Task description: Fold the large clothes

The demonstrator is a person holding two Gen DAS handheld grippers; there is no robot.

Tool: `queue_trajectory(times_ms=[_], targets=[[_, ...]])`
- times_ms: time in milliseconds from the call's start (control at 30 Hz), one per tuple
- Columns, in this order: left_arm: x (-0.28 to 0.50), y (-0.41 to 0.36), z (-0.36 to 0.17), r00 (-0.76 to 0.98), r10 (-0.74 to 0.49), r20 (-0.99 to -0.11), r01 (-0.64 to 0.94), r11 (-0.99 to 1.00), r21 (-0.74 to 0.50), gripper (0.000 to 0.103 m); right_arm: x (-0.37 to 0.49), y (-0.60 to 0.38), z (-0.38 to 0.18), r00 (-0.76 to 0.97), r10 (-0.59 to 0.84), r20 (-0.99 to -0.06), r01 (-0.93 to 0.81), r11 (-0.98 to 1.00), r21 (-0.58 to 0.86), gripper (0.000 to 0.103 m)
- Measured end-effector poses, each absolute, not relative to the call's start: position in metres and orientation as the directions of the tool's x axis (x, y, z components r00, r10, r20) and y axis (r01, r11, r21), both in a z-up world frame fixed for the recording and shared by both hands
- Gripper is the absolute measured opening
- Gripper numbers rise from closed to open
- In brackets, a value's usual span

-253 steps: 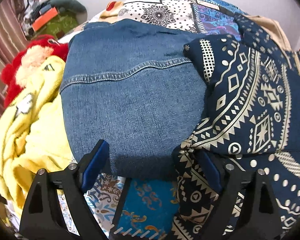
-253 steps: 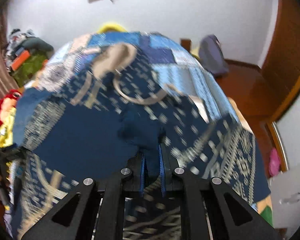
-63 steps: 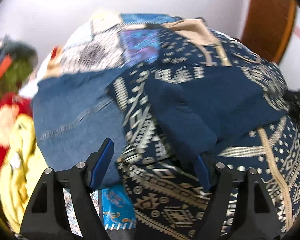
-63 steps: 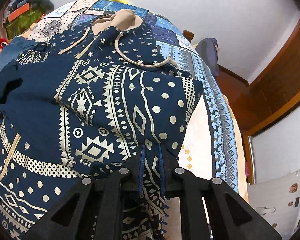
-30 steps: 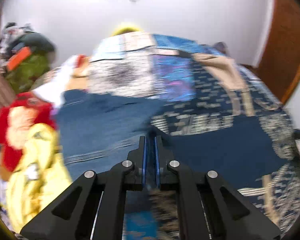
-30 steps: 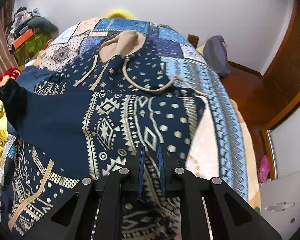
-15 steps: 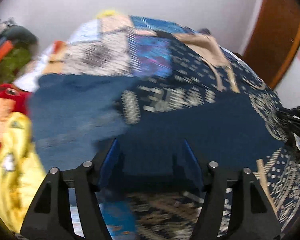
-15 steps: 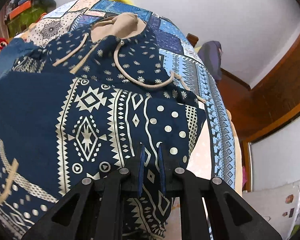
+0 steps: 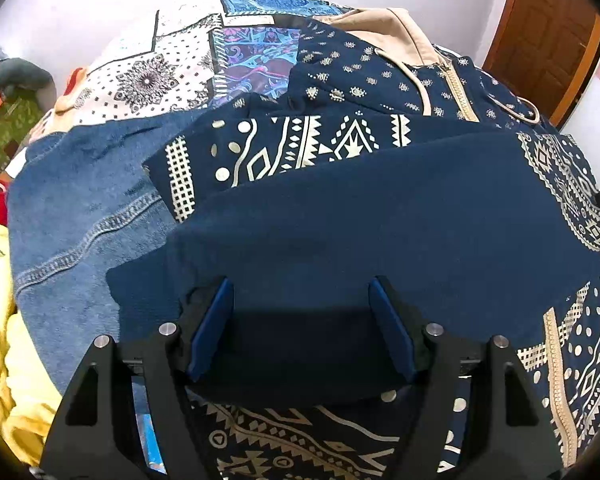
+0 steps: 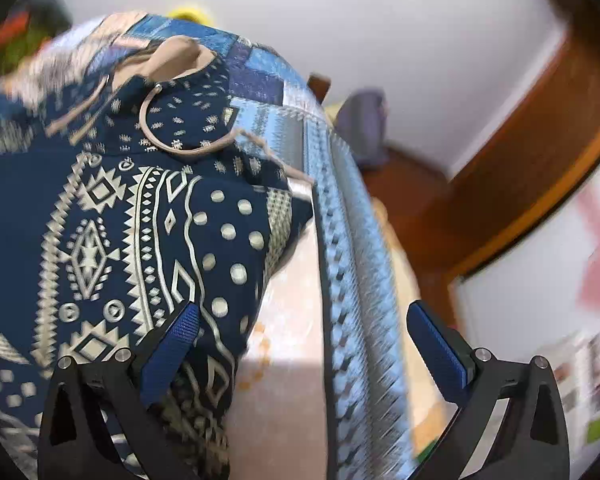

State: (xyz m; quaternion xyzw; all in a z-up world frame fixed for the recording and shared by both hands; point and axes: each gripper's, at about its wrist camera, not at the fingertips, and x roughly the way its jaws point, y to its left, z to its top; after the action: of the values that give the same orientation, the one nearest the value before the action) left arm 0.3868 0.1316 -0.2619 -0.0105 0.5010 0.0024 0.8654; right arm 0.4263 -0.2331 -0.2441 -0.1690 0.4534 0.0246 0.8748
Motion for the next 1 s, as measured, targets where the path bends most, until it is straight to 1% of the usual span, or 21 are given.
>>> queue_trajectory(times_ms=[100,200,400,600,733,833,933,1000], targets=[[0.387,0.129,-0.25,0.509,0.015,-0.861,-0.02,1.0,0.006,0.071,0.422,-0.236,-0.229,0.611,-0.115,-0.783,-0.187,0.94,-0.284,0.102],[0.39,0.128,-0.227,0.549,0.023,-0.836,-0.026,1.0,0.011,0.071,0.419,-0.232,-0.214,0.634,-0.076,-0.769,-0.209,0.941,-0.265,0.102],[0.415,0.129,-0.176,0.645,0.054,-0.762,-0.04,0.999,0.037,0.083,0.425,-0.209,-0.184,0.677,0.021,-0.735,-0.248,0.948,-0.201,0.103],[0.455,0.128,-0.146,0.696,0.064,-0.715,-0.046,0.998,0.045,0.084,0.453,-0.178,-0.16,0.704,0.11,-0.702,-0.296,0.943,-0.149,0.103],[0.483,0.128,-0.144,0.707,0.063,-0.705,-0.045,0.998,0.044,0.084,0.481,-0.16,-0.151,0.71,0.151,-0.688,-0.314,0.942,-0.118,0.103],[0.511,0.127,-0.152,0.696,0.049,-0.717,-0.039,0.999,0.031,0.084,0.513,-0.149,-0.153,0.699,0.181,-0.692,-0.321,0.944,-0.077,0.103],[0.536,0.127,-0.165,0.675,0.03,-0.737,-0.044,0.999,0.001,0.085,0.544,-0.139,-0.159,0.675,0.207,-0.708,-0.323,0.946,-0.032,0.103],[0.553,0.129,-0.177,0.653,0.018,-0.757,-0.058,0.998,-0.027,0.085,0.568,-0.133,-0.17,0.635,0.228,-0.738,-0.32,0.947,0.018,0.103]])
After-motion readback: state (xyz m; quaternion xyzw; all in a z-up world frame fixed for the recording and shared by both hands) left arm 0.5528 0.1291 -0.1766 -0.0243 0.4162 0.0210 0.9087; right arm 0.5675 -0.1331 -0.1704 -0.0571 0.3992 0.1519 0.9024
